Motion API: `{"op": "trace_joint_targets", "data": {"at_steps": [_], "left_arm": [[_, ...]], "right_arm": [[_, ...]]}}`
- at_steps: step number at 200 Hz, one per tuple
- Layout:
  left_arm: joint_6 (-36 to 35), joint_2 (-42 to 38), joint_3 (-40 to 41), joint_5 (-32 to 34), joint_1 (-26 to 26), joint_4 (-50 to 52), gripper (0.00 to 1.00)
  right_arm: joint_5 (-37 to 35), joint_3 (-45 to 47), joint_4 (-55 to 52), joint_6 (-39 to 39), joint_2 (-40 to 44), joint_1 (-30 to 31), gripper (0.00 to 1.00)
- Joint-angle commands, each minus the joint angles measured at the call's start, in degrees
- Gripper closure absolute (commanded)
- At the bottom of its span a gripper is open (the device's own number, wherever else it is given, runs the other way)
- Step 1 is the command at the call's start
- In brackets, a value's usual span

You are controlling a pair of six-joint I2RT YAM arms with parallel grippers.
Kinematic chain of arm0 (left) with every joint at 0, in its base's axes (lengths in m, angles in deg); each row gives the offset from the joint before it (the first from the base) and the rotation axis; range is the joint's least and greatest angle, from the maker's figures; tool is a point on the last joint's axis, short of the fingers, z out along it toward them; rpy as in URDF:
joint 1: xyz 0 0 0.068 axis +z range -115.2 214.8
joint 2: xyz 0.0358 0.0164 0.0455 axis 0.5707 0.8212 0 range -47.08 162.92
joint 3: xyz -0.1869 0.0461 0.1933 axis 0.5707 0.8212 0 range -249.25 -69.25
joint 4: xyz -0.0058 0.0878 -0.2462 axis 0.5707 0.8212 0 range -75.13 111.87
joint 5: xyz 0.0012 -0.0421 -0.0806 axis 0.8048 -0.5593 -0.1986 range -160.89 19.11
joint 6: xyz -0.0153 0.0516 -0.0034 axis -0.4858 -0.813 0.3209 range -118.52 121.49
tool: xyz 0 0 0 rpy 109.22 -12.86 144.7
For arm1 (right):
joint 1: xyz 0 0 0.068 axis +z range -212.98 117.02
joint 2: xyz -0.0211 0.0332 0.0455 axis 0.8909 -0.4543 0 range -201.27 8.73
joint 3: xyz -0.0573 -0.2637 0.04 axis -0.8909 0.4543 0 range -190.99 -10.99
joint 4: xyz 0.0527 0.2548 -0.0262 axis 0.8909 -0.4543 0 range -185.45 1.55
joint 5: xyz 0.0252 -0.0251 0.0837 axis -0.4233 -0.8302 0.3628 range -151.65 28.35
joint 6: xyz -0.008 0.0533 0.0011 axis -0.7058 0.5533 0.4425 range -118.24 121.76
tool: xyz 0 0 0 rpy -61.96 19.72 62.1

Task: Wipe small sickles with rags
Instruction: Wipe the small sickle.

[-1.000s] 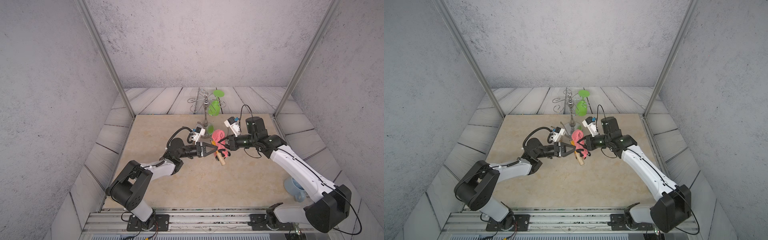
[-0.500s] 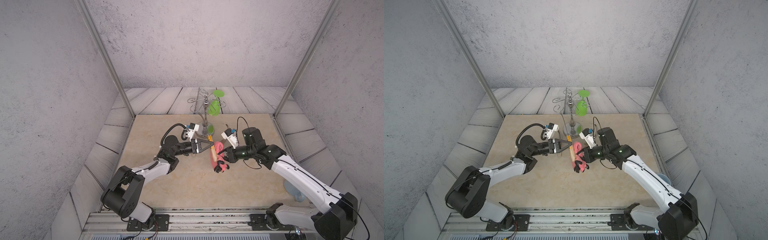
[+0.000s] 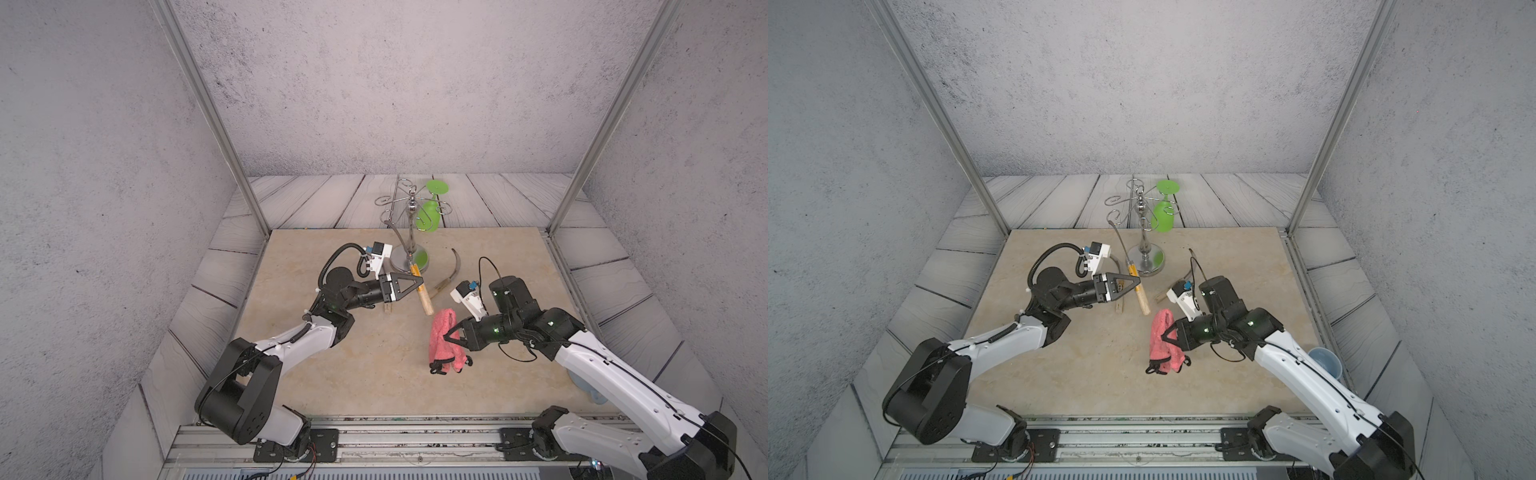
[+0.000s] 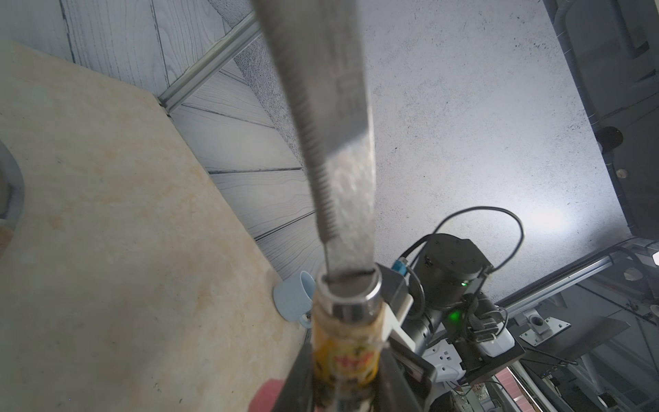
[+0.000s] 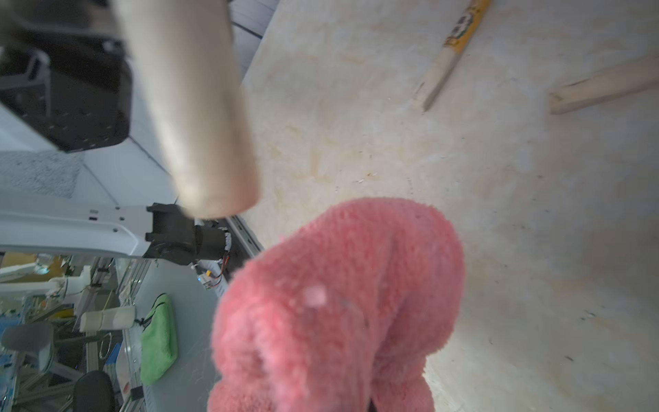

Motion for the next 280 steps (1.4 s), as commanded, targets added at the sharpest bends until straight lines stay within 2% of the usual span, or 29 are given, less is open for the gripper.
{"op": "trace_joint_targets", "data": {"at_steps": [1,18,51,89,117,173,280], "left_arm": [[-3.19,-4.55,0.99,-2.89,0.32,4.04,1.00],[-5.34,-7.69,2.27,-4.16,-0.08,9.35,1.00],[-9.27,-11.41,4.53,-6.12,-2.84,17.17,1.00],[-8.38,-10.47,5.65,-6.47,-4.21,15.33,1.00],[-7.20,-7.37,4.06,-7.02,-4.69,12.39,1.00],[-3.75,-3.36,1.75,-8.29,-4.78,6.13,1.00],[-7.07,-3.86,-4.43,-7.38,-4.13,11.01,1.00]], "right_arm": [[-1.24,-3.44,-2.90,-2.55,-0.80,-5.12,0.85],[-0.16,-7.61,-3.70,-4.79,-2.85,-7.99,0.84],[3.69,-18.07,-4.54,-9.25,-9.29,-8.33,0.84],[10.21,-26.33,-5.24,-12.32,-15.84,-7.26,0.83],[9.72,-29.33,-7.33,-15.29,-18.52,-3.27,0.83],[8.74,-28.60,-7.17,-16.03,-19.36,0.91,0.83],[8.74,-16.83,-4.18,-12.57,-11.87,3.38,0.83]]}}
